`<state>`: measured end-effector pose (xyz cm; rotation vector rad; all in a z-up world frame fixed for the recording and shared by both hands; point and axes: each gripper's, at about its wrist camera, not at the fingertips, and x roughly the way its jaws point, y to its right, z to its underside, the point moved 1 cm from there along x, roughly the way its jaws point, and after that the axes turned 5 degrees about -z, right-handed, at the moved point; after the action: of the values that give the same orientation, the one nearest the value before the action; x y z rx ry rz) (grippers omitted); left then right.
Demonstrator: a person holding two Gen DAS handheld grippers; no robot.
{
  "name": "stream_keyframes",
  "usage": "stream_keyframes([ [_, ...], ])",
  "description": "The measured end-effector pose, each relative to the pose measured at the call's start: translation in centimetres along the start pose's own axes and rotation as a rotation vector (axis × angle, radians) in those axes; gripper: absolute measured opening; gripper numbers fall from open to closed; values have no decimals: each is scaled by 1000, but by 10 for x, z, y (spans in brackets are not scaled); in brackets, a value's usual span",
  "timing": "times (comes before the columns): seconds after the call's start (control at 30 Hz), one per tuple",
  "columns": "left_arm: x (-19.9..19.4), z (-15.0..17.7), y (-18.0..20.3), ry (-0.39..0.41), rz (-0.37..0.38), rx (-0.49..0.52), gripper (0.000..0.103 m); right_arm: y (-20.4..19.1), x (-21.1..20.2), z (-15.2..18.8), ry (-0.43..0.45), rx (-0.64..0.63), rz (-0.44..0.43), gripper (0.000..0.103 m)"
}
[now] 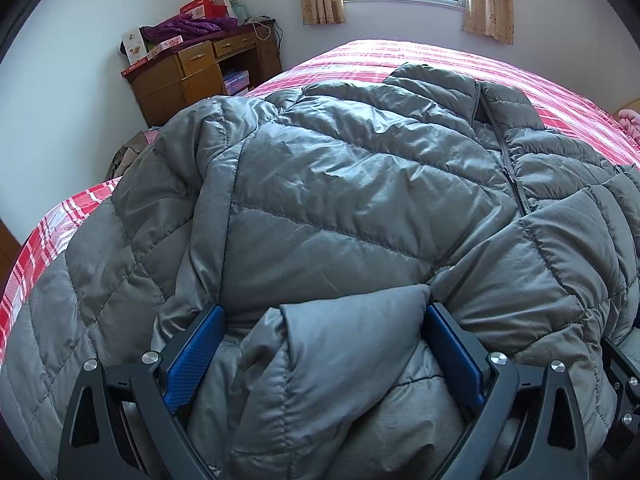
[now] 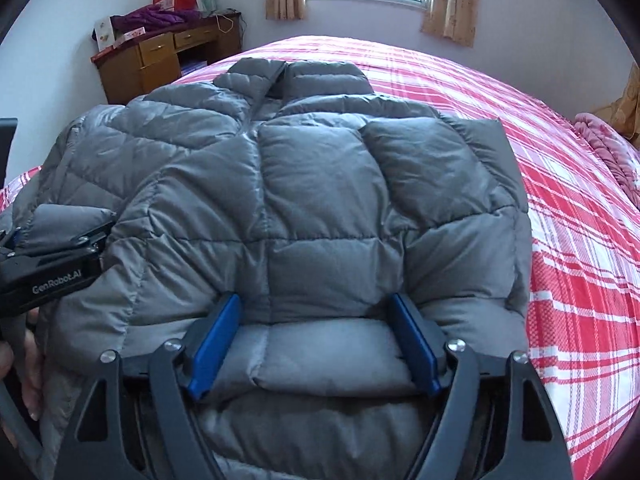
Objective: Fold large clothes
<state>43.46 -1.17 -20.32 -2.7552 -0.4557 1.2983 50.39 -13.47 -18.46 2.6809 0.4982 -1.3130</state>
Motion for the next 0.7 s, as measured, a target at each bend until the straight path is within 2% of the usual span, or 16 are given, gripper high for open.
stream_keyframes([
  [0.7,0,0,0,-3,-7,8,100,0,5,-2,-11,-8,23,82],
])
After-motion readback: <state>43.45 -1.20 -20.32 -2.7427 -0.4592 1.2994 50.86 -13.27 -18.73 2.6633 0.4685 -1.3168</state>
